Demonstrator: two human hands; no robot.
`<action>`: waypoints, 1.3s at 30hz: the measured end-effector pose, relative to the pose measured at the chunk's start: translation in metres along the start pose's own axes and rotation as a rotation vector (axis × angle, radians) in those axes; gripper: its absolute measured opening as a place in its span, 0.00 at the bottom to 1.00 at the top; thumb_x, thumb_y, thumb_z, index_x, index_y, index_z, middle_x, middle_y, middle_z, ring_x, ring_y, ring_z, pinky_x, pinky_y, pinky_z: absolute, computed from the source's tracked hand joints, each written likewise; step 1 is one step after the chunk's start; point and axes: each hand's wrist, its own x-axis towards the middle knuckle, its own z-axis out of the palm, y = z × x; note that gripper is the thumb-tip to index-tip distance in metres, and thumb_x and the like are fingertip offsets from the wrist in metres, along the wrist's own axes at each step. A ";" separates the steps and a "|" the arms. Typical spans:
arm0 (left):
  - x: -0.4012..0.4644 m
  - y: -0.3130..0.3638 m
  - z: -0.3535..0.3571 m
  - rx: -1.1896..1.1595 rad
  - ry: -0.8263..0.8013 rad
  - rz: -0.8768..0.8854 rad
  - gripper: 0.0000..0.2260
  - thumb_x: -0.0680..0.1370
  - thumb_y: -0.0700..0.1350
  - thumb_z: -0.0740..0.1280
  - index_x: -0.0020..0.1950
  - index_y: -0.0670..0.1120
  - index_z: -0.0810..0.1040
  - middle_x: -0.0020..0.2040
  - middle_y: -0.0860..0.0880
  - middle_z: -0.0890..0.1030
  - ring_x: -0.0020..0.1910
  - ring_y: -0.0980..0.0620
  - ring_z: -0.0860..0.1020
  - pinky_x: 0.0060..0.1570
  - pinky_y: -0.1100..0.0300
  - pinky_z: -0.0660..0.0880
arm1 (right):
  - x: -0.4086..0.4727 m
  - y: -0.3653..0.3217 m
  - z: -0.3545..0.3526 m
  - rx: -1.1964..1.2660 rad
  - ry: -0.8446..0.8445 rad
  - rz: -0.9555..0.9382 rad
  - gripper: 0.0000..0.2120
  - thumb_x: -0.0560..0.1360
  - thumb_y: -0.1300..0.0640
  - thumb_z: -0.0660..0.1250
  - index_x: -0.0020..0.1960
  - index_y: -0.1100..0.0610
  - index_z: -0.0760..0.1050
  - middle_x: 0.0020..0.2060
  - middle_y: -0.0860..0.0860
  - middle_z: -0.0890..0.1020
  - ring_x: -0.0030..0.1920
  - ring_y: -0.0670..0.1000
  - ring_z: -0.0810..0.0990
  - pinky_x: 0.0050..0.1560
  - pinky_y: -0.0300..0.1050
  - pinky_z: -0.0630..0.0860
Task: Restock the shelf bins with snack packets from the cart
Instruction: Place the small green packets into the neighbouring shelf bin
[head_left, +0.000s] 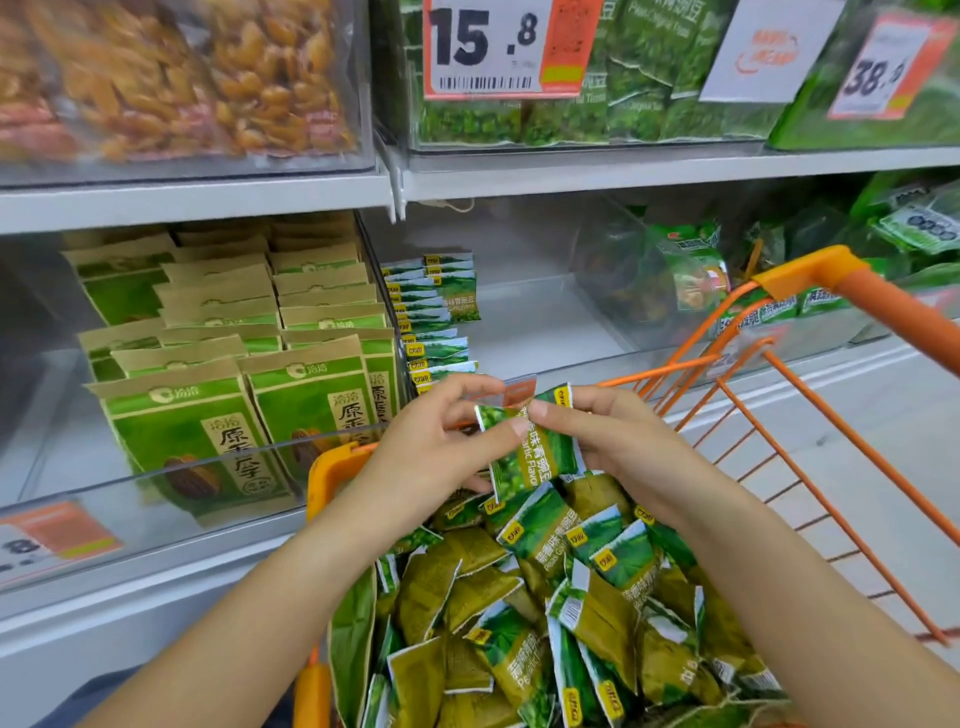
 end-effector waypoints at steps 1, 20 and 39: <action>-0.001 0.001 0.001 0.049 -0.006 0.005 0.12 0.74 0.45 0.71 0.57 0.51 0.78 0.52 0.48 0.82 0.38 0.60 0.81 0.36 0.59 0.81 | 0.000 0.001 0.000 -0.030 0.006 -0.026 0.15 0.70 0.47 0.73 0.51 0.57 0.83 0.48 0.64 0.83 0.45 0.59 0.79 0.48 0.54 0.73; 0.023 -0.027 -0.019 1.238 0.157 0.700 0.16 0.79 0.49 0.58 0.61 0.45 0.78 0.59 0.47 0.80 0.65 0.45 0.75 0.70 0.54 0.60 | 0.049 -0.043 -0.019 -0.062 0.433 -0.128 0.11 0.74 0.62 0.71 0.55 0.58 0.76 0.33 0.48 0.78 0.30 0.44 0.71 0.24 0.33 0.62; 0.042 -0.044 -0.014 1.441 0.093 0.724 0.18 0.74 0.46 0.67 0.63 0.47 0.75 0.62 0.43 0.78 0.51 0.44 0.79 0.60 0.51 0.67 | 0.278 -0.008 -0.011 -0.448 0.309 0.244 0.11 0.70 0.68 0.71 0.35 0.60 0.71 0.40 0.57 0.80 0.41 0.52 0.81 0.49 0.45 0.79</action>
